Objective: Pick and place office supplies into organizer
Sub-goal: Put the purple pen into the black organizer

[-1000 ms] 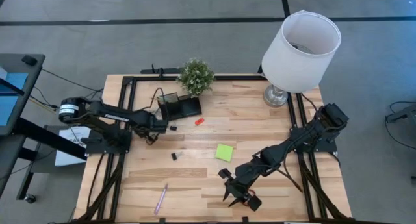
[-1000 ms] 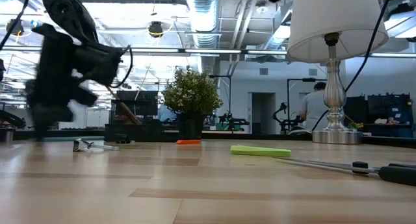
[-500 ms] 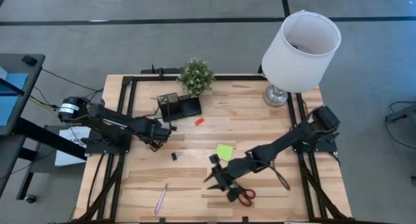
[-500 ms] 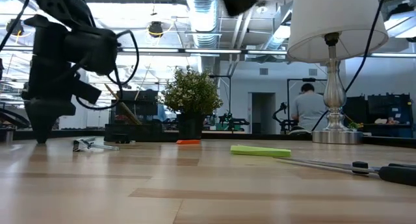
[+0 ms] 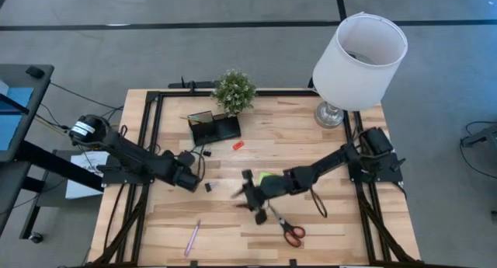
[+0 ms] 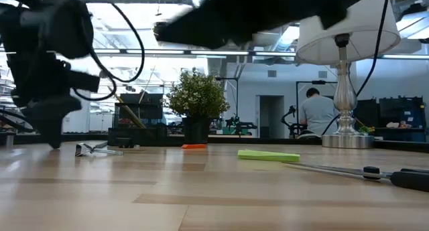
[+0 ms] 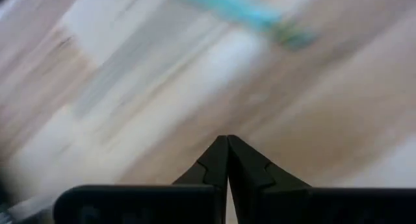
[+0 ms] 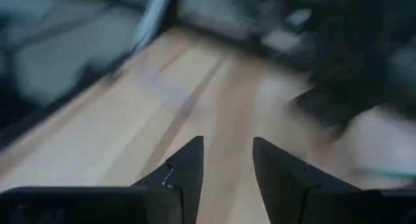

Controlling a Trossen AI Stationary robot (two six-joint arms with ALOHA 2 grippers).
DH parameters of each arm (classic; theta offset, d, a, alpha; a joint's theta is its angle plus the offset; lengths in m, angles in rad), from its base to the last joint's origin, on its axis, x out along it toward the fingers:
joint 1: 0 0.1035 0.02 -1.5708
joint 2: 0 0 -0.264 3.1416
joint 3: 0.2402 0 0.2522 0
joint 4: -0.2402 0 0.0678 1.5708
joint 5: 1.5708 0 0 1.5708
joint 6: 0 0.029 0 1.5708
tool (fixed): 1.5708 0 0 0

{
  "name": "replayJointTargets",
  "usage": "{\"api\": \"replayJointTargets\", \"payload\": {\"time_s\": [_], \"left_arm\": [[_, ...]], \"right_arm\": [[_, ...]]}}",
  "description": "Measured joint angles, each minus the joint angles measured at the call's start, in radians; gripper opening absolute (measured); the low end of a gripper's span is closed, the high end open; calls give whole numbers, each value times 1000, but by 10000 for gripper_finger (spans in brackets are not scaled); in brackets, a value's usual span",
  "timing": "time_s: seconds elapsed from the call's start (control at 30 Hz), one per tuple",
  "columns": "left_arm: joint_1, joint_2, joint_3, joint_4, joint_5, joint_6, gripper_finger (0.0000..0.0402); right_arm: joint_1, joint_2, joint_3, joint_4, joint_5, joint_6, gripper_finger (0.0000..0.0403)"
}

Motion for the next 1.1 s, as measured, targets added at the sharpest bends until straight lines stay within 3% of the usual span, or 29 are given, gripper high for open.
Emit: {"api": "replayJointTargets", "payload": {"time_s": [0.13,0.33,0.53,0.7,0.87,1.1], "left_arm": [[-59,-1,37,83,-54,-15,0],[-151,-1,91,119,-87,10,0],[-270,-1,100,277,33,-42,0],[-387,-2,101,416,36,-95,0],[-458,0,101,430,51,-225,0],[-463,0,101,430,240,-234,4]], "right_arm": [[-73,0,1,127,99,131,127],[-159,1,-23,42,131,283,127],[-173,1,-23,-7,127,276,127],[-165,1,-23,-24,127,246,127],[-154,1,-23,-24,127,205,127],[-160,1,-23,-15,127,133,127]]}}
